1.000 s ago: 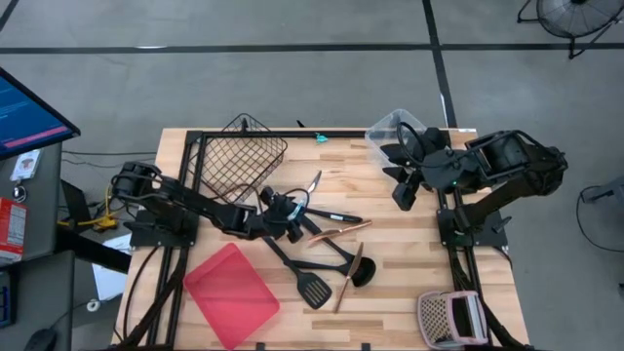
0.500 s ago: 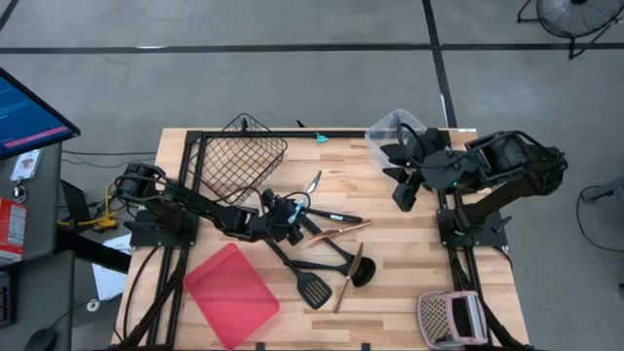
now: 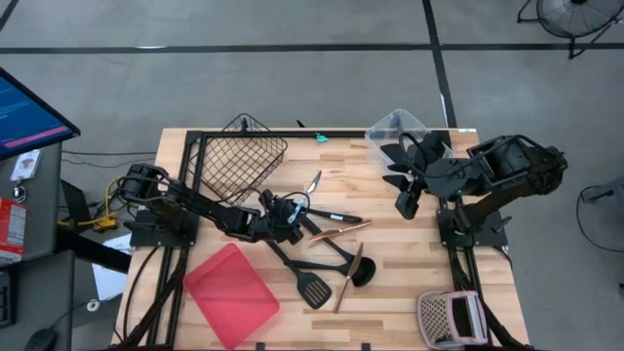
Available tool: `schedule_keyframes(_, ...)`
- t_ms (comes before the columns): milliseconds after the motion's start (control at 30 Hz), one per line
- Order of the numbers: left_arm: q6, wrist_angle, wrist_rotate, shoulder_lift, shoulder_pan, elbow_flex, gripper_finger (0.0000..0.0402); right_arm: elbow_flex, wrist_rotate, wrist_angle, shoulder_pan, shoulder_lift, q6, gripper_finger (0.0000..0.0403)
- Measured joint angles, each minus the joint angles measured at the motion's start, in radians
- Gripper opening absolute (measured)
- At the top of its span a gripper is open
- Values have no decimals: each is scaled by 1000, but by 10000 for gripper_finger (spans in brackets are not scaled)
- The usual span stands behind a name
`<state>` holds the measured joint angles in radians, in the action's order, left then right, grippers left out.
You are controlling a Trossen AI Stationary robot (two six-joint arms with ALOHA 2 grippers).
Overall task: Pick & Place Kitchen Items
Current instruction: Put the green knife into the red bin
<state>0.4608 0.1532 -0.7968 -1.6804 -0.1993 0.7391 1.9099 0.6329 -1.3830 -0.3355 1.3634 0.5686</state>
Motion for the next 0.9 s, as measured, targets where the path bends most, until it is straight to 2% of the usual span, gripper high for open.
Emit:
schedule_keyframes(733,58,-1,-16,-92,-13,0,256,0,-4,0,1,0,16,133)
schedule_keyframes(900,82,6,11,-129,-13,0,243,0,-4,0,-13,0,16,134)
